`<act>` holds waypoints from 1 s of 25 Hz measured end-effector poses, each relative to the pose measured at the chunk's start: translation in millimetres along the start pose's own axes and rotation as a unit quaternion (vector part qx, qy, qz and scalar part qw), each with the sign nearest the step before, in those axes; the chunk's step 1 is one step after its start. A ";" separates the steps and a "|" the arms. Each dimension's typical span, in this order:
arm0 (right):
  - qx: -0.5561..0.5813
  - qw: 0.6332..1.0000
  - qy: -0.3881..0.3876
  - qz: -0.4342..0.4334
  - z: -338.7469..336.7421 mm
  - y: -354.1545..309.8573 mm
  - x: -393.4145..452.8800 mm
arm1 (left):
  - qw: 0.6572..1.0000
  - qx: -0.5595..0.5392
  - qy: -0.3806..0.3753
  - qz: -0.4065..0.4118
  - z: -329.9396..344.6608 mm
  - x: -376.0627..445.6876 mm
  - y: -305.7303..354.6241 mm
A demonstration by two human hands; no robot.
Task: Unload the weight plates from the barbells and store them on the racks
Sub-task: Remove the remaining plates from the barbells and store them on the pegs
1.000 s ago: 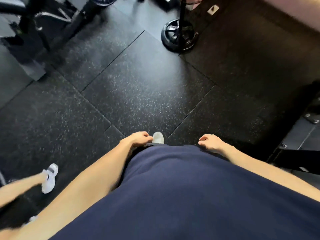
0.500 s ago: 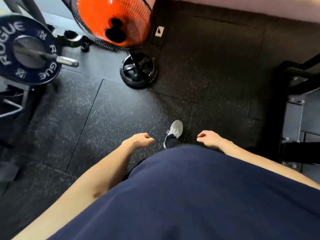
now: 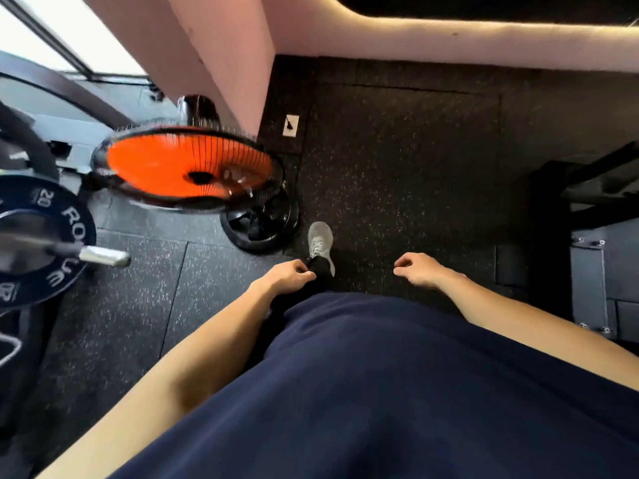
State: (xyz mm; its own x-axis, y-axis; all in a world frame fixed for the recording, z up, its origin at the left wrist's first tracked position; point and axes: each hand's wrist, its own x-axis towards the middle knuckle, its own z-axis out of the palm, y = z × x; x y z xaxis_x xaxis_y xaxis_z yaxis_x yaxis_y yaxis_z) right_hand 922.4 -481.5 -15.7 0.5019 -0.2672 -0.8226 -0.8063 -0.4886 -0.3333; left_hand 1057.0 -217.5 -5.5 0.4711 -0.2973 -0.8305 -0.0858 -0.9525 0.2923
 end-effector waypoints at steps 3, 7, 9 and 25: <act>0.018 0.999 0.021 0.018 -42.8 -33.5 45.2 | 0.999 0.038 -0.010 0.030 -71.4 65.1 37.2; 0.060 0.996 0.041 0.043 -105.7 -79.7 85.0 | 0.993 0.097 -0.018 0.066 -172.1 129.1 99.1; 0.097 0.992 0.058 0.050 -133.7 -94.8 100.3 | 0.988 0.127 -0.027 0.085 -212.2 156.0 122.7; 0.299 0.934 0.135 0.141 -306.4 -68.5 199.7 | 0.916 0.340 -0.104 0.185 -316.9 315.3 392.9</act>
State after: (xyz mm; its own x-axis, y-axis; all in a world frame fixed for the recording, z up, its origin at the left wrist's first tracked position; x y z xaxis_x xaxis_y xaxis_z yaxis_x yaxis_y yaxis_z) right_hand 1173.8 -755.8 -16.0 0.2395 -0.5537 -0.7975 -0.9080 0.1630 -0.3859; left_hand 1450.1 -664.4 -2.2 0.1283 -0.5467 -0.8274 -0.7664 -0.5841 0.2672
